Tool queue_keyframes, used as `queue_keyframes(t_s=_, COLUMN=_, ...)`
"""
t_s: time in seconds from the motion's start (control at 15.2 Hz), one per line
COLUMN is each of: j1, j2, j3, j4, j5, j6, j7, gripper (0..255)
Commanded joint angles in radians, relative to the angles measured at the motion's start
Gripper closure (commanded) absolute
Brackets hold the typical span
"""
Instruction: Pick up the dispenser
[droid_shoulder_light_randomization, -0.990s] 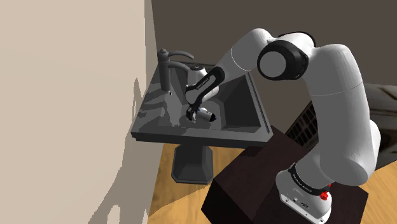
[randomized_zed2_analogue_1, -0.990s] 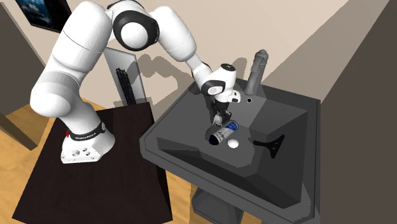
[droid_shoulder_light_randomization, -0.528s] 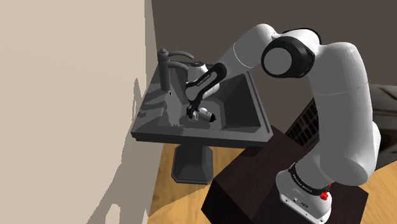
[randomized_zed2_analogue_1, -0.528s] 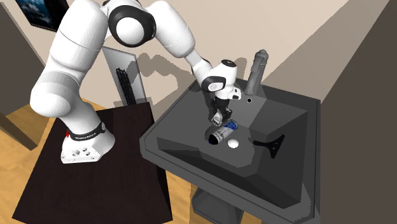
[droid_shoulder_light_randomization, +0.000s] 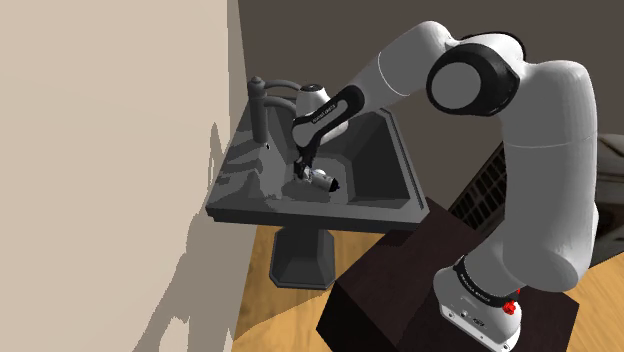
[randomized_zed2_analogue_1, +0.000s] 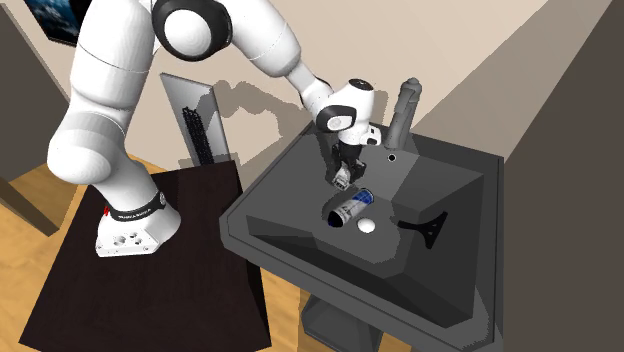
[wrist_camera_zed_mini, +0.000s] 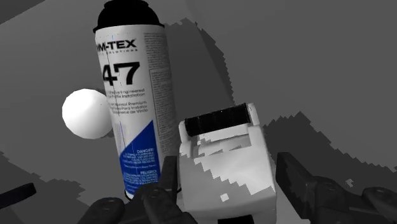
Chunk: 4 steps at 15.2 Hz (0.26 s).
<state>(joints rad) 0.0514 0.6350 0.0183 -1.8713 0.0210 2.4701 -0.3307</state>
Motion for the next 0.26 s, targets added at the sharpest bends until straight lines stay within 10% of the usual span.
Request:
queue_keyframes(t_s=0.0, j1=-0.001, j2=-0.018, j3=0.0, j4=-0.002, j5=0.0, j6=-0.016, j7=-0.001, gripper=255)
queue_keyframes(t_s=0.2, j1=-0.001, j2=-0.03, j3=0.0, j4=-0.004, j5=0.0, j6=-0.027, j7=0.0, gripper=255)
